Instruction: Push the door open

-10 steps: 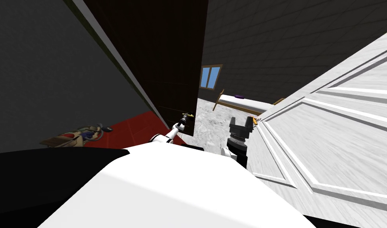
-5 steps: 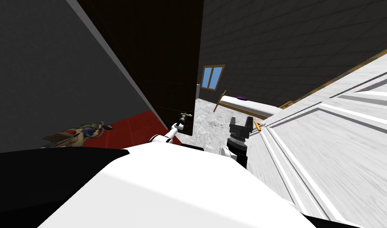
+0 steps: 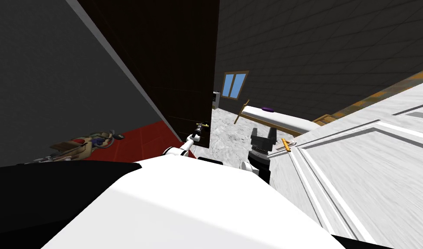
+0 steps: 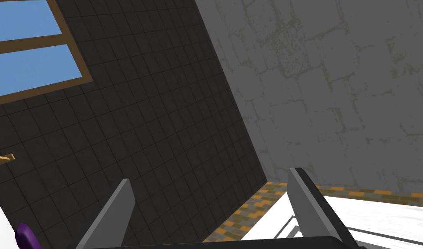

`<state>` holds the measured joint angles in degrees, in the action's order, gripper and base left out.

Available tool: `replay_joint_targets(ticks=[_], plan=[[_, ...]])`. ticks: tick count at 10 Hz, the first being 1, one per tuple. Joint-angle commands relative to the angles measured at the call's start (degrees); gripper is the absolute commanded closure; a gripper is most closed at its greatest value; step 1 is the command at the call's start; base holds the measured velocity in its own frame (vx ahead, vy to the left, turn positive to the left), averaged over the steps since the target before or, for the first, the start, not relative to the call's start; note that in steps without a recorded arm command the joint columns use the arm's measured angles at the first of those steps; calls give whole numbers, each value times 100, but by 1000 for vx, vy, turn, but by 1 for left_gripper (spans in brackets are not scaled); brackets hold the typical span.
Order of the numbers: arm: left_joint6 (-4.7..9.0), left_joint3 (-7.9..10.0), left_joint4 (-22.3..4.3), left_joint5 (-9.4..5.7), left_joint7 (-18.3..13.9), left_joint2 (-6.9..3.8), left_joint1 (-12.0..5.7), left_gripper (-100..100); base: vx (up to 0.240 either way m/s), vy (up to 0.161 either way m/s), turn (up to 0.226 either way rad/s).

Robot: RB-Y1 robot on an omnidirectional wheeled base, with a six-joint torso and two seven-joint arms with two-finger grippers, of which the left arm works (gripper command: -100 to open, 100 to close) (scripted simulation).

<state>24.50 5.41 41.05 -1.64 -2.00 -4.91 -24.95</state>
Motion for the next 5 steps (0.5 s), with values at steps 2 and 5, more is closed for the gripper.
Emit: replay_joint_targets(ticks=[2,5], plan=[[10,54,-10,-15,14,-4,-11,100,101,-79,53],[18,222,-15,-66,62,-83,-3,100,149,-62,50]])
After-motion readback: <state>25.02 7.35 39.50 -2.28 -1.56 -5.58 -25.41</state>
